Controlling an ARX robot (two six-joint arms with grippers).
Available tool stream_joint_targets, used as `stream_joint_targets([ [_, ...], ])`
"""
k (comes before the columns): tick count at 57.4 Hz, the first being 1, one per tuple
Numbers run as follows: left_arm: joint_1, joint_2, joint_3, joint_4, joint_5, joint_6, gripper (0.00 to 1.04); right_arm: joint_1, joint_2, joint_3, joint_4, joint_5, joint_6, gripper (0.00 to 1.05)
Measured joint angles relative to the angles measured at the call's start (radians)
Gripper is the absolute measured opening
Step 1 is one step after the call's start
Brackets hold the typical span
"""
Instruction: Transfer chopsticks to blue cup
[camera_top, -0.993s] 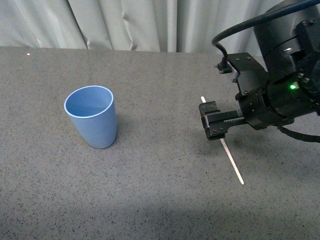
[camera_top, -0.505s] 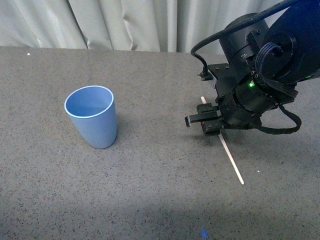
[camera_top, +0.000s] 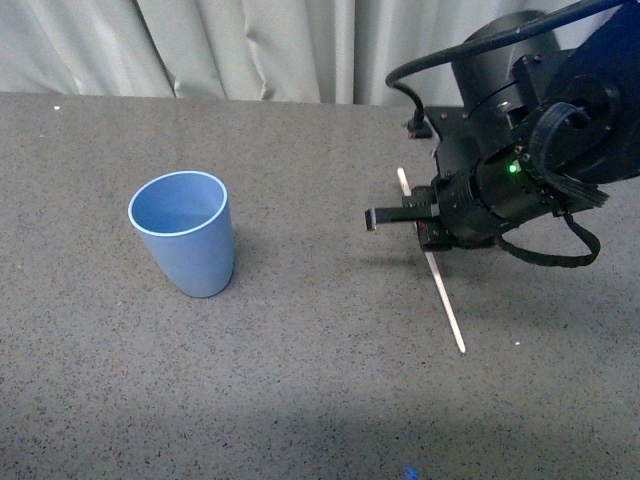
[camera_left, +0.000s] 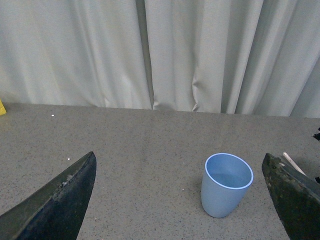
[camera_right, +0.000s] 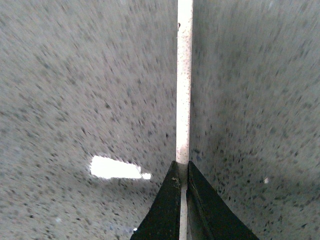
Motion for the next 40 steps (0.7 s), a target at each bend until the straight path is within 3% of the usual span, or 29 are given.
stream_joint_targets([
  [6,0.000,0.000,0.000,0.000,0.000,0.000,0.98,0.017,-0.081,-0.070,0.178,-0.040,0.012,0.01],
  [12,0.000,0.000,0.000,0.000,0.000,0.000,0.98,0.067,-0.201,-0.128,0.489,-0.110,0.051,0.01],
  [16,0.000,0.000,0.000,0.000,0.000,0.000,0.98,0.106,-0.224,-0.130,0.613,-0.158,0.053,0.01],
  [40,0.000,0.000,0.000,0.000,0.000,0.000,0.98,0.267,-0.105,0.000,0.706,-0.234,0.067,0.01],
])
